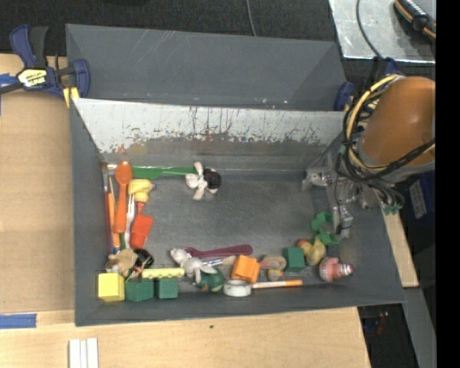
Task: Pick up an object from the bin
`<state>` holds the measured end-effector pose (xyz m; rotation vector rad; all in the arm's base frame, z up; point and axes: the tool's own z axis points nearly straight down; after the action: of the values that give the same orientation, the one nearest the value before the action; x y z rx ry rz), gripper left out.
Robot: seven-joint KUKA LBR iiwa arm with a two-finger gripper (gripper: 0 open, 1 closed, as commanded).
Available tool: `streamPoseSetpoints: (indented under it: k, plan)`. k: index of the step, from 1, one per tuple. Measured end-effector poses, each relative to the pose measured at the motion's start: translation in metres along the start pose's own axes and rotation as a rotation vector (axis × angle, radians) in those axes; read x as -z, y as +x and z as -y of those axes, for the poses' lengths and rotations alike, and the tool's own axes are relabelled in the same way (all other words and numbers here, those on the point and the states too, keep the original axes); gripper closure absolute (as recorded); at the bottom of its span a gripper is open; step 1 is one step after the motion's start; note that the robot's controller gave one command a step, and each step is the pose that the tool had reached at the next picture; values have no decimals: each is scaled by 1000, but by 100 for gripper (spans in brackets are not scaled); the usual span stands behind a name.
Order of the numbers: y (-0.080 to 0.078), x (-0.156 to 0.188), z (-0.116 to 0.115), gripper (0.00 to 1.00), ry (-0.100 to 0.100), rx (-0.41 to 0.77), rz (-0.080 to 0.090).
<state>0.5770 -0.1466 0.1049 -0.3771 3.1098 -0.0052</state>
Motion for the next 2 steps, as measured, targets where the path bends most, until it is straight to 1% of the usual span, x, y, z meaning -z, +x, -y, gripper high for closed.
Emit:
streamPoseSetpoints:
  k: [1, 2]
  plan:
    - [42, -34, -13, 100, 1, 199, 2]
    - [42, -34, -13, 100, 2, 200, 2]
